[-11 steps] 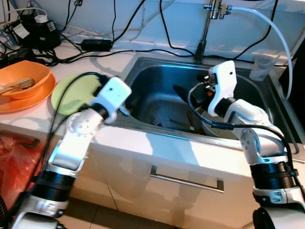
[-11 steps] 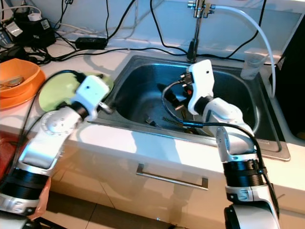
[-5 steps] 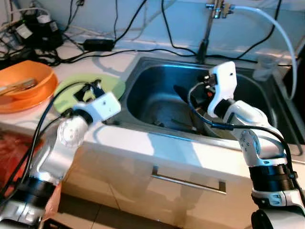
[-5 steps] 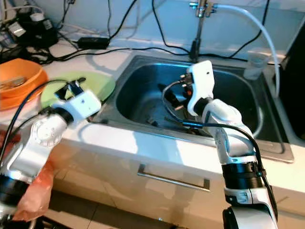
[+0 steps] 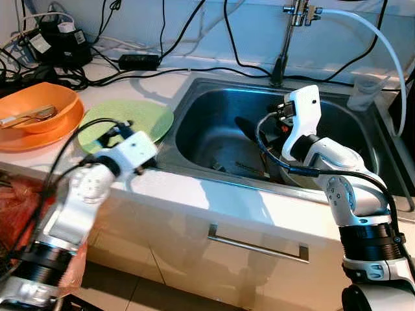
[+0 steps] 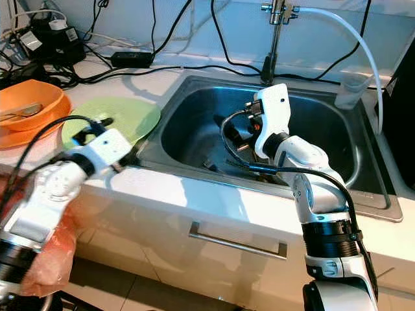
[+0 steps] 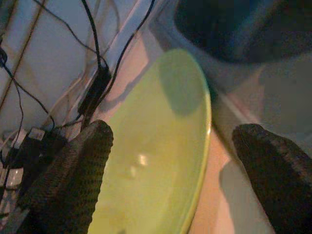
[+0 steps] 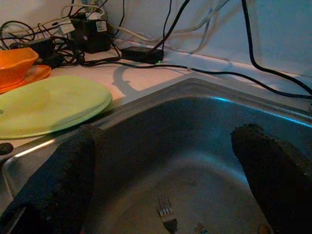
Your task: Kitchen organization
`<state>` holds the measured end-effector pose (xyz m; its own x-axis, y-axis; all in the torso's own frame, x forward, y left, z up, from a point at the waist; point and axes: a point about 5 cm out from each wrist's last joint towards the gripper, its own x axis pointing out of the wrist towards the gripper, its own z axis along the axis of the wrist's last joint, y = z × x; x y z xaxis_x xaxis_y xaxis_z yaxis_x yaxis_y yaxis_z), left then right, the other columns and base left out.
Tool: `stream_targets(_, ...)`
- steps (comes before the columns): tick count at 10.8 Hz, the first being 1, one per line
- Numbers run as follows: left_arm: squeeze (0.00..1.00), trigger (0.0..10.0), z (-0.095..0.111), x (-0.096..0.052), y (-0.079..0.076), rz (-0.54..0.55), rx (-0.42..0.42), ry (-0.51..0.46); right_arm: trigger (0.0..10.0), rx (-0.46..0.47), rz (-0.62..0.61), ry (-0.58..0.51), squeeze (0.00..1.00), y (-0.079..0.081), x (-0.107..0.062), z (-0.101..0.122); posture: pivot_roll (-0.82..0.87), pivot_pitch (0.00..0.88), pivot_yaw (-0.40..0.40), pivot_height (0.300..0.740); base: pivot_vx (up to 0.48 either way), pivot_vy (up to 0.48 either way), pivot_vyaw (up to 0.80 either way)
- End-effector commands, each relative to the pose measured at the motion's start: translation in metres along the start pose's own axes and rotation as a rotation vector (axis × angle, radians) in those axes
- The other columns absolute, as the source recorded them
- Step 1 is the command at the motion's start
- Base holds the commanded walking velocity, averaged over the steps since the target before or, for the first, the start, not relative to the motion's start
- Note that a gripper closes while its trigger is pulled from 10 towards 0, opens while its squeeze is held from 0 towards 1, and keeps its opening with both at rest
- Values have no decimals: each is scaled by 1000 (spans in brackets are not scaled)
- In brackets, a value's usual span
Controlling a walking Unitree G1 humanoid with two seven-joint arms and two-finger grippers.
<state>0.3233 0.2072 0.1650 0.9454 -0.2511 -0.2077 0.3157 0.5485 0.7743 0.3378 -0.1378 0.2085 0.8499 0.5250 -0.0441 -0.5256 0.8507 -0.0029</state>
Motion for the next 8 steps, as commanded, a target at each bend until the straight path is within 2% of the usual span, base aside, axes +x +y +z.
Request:
stream_targets(1,0,10000,-12,-2,6,-10,15,36,10000,12,11,-12,0,1,-1,3,64,0,36,740,0,0,0)
stream_targets(7,0,10000,-39,-1,5,-50,136,126,10000,31,64,-16,0,8,0,7,62,0,35,740,0,0,0)
stream_targets(8,0,10000,-43,0,7,-44,136,137,10000,32,65,-15,0,9,0,7,55,0,34,740,0,0,0)
